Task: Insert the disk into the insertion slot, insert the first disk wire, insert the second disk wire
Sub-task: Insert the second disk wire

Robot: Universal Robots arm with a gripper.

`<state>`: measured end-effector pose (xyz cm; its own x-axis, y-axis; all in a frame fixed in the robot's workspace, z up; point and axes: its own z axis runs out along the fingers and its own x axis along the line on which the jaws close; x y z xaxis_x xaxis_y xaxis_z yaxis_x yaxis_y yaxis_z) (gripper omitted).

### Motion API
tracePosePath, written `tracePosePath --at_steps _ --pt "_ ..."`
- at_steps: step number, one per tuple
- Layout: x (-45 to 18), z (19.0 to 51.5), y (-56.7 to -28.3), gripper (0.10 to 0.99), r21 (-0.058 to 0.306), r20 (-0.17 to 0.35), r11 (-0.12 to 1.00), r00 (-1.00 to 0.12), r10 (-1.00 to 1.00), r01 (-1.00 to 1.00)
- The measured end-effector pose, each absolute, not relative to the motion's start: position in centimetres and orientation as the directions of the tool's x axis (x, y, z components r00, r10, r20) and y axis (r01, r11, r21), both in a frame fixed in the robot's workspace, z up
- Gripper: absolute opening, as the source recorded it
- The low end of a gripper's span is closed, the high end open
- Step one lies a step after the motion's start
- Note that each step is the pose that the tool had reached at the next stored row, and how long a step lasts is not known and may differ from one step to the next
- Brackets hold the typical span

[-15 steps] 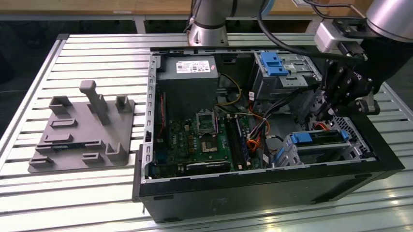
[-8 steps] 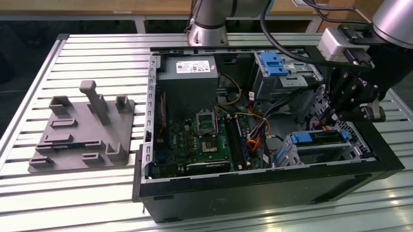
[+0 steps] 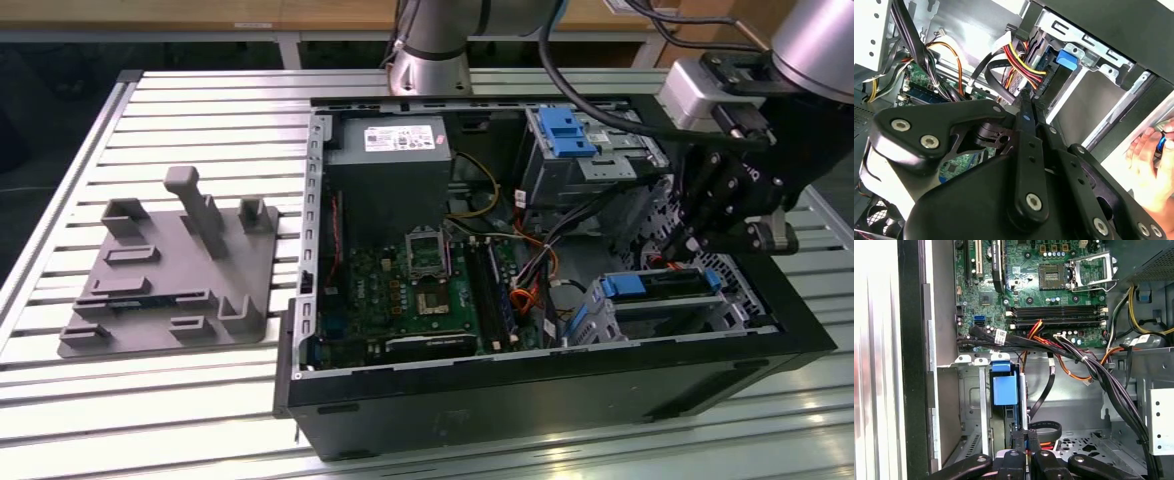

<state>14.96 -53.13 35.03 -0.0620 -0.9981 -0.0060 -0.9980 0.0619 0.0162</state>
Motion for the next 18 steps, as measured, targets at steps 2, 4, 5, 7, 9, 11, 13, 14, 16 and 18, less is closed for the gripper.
tracePosePath --at_steps 2,4,5,7,9,11,13,14,16,18 --pt "14.96 35.01 -53.22 0.145 0.016 -0.006 0.062 -0.062 -0.998 -0.998" --pt "14.96 34.97 -53.33 0.145 0.016 -0.006 0.062 -0.062 -0.998 -0.998" --pt "14.96 34.95 -53.39 0.145 0.016 -0.006 0.062 -0.062 -0.998 -0.998" --pt "14.96 34.9 -53.49 0.145 0.016 -0.006 0.062 -0.062 -0.998 -0.998" --pt "14.96 34.82 -53.58 0.145 0.016 -0.006 0.063 -0.063 -0.998 -0.998" --pt "14.96 34.76 -53.67 0.145 0.016 -0.006 0.063 -0.063 -0.998 -0.998" --pt "14.96 34.69 -53.71 0.145 0.016 -0.006 0.063 -0.063 -0.998 -0.998" --pt "14.96 34.67 -53.71 0.145 0.016 -0.006 0.063 -0.063 -0.998 -0.998" --pt "14.96 34.62 -53.72 0.145 0.016 -0.006 0.063 -0.063 -0.998 -0.998" --pt "14.96 34.56 -53.74 0.145 0.016 -0.006 0.063 -0.063 -0.998 -0.998"
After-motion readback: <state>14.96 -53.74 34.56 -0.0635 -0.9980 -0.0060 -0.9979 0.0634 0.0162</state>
